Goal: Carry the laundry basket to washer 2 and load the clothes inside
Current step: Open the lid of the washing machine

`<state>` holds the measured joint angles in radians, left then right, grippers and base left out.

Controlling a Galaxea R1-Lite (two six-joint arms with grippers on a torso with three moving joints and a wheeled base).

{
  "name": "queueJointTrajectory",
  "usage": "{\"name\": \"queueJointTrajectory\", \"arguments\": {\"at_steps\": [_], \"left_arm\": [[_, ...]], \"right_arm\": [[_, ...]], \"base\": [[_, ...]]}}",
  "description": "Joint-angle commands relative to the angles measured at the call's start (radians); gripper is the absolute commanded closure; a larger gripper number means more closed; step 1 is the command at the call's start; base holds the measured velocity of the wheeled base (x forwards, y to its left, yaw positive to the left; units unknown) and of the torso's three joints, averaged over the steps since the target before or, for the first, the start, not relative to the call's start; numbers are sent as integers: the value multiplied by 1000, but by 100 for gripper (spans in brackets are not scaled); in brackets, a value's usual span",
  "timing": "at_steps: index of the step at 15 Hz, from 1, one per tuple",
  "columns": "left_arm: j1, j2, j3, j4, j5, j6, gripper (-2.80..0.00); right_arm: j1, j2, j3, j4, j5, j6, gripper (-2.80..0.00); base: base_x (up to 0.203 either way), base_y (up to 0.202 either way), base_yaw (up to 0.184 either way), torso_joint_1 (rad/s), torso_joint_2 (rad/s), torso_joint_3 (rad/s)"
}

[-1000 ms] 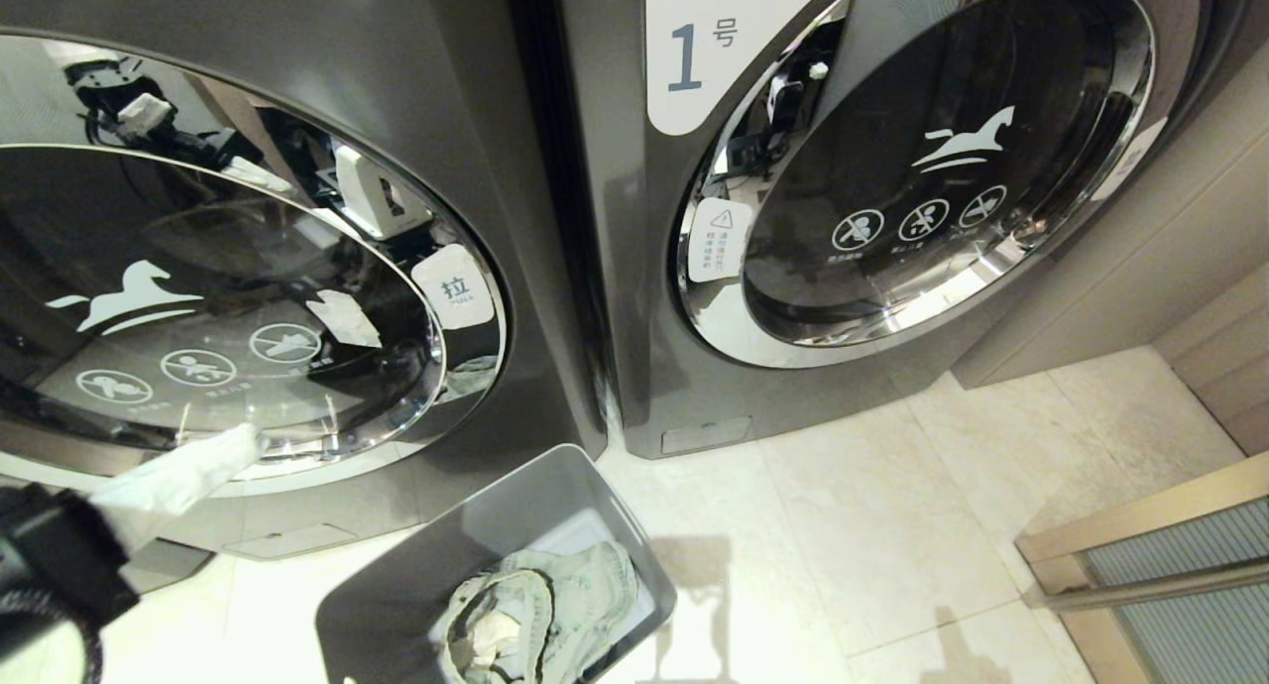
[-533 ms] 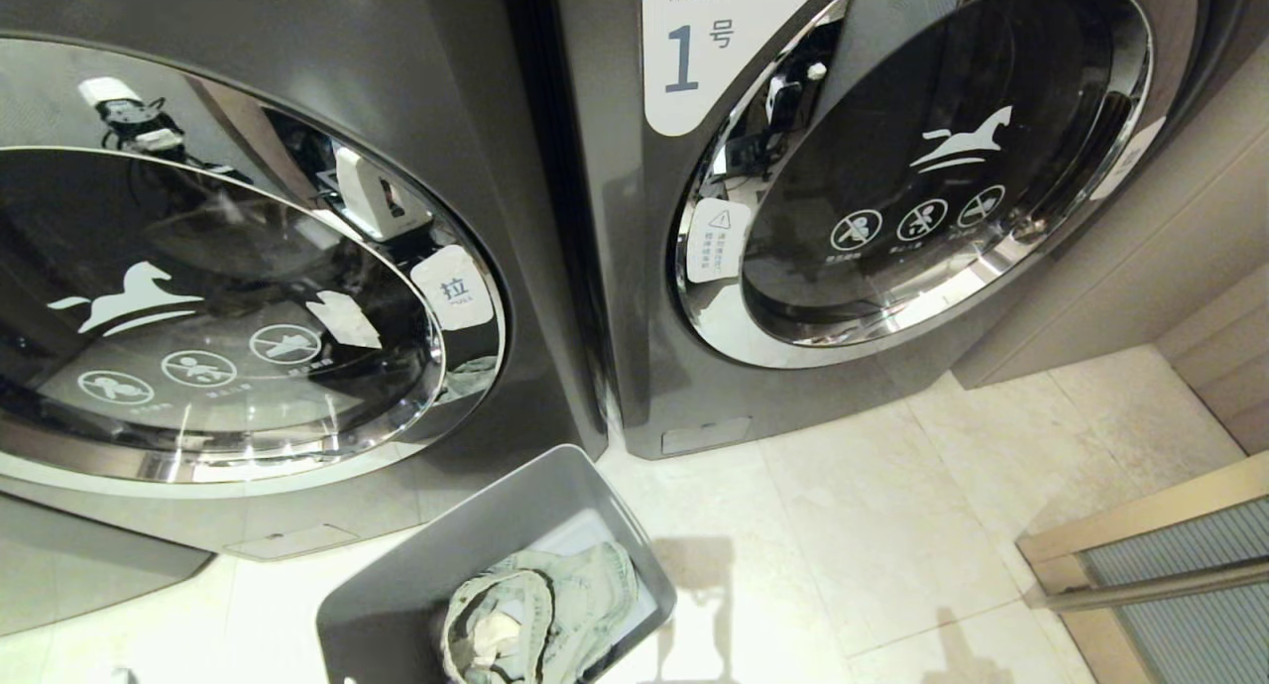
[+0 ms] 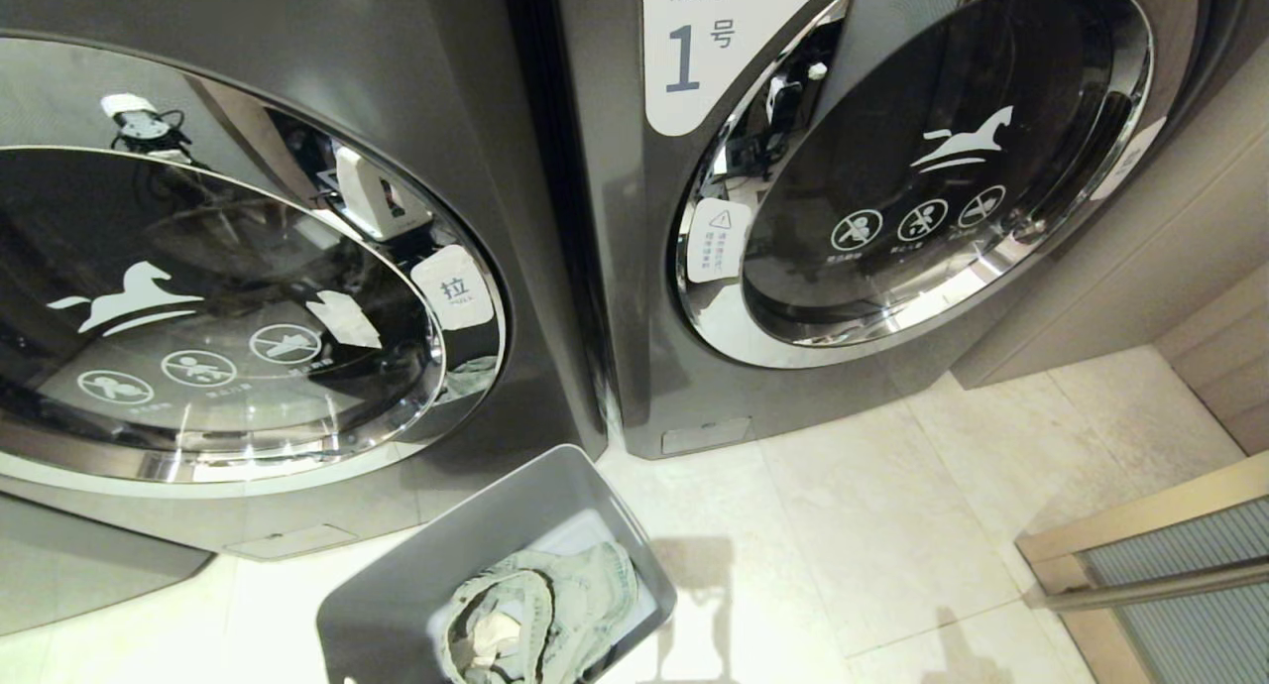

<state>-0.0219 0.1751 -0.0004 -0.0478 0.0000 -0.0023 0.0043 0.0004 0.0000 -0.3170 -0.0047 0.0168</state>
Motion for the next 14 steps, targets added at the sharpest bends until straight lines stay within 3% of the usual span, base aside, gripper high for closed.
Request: {"name": "queueJointTrajectory", "arguments": {"at_steps": [1, 14], "left_arm": [[9, -145, 0, 7, 1, 1, 0], [20, -175, 0, 43, 6, -16, 0]], "right_arm": [[0, 1, 40, -2, 0, 0, 0], [0, 1, 40, -2, 0, 0, 0]], "base": [[0, 0, 0, 0, 0, 0], [0, 0, 0, 0, 0, 0]]}}
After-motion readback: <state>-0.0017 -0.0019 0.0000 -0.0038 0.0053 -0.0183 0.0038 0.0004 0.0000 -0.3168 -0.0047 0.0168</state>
